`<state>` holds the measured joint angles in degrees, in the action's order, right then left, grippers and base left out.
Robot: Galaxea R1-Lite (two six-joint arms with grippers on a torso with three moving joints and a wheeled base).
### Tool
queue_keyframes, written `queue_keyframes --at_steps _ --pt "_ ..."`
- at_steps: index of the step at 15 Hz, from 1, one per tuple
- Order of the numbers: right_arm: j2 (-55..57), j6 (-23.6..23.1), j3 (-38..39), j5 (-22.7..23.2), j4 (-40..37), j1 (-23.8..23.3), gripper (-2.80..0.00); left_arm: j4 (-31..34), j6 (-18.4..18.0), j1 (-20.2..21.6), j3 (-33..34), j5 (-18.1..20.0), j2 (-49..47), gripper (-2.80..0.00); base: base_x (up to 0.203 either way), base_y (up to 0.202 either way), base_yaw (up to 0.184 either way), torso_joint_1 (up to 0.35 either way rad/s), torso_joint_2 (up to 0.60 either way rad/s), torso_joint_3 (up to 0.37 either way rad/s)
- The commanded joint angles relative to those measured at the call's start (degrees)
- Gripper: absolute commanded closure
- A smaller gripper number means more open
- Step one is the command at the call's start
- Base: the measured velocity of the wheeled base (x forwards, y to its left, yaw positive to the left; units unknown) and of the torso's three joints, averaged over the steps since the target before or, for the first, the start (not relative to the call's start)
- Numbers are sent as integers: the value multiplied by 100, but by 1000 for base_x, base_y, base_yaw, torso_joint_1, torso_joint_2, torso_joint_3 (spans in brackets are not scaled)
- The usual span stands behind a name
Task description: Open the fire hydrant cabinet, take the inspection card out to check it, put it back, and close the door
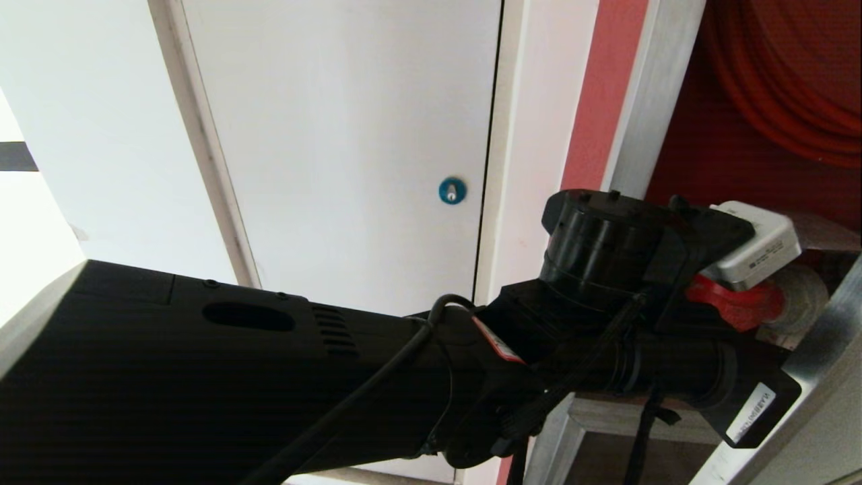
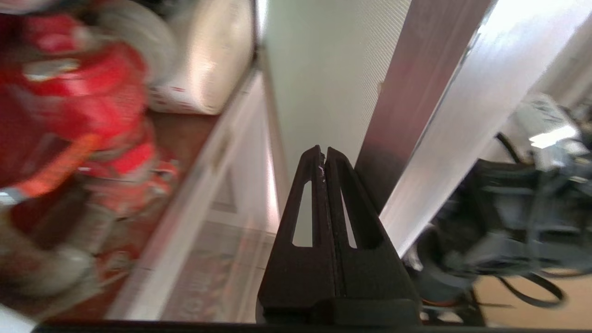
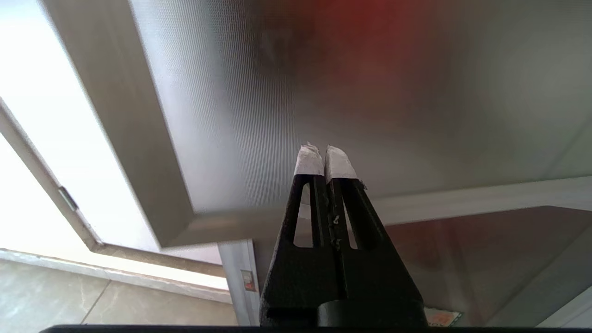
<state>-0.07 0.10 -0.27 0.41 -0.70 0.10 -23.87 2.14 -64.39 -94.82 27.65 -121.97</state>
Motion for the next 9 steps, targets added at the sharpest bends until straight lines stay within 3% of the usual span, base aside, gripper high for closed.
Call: queue_keyframes --at_steps 1,3,9 --pt "-10 -1 0 2 0 7 0 -14 79 -120 186 20 198 0 0 0 0 0 0 0" --pt "-10 -1 0 2 0 5 0 -21 349 -336 303 21 353 0 0 0 0 0 0 0" --pt "-10 -1 0 2 0 -1 0 -12 366 -603 297 -5 309 0 0 0 0 0 0 0"
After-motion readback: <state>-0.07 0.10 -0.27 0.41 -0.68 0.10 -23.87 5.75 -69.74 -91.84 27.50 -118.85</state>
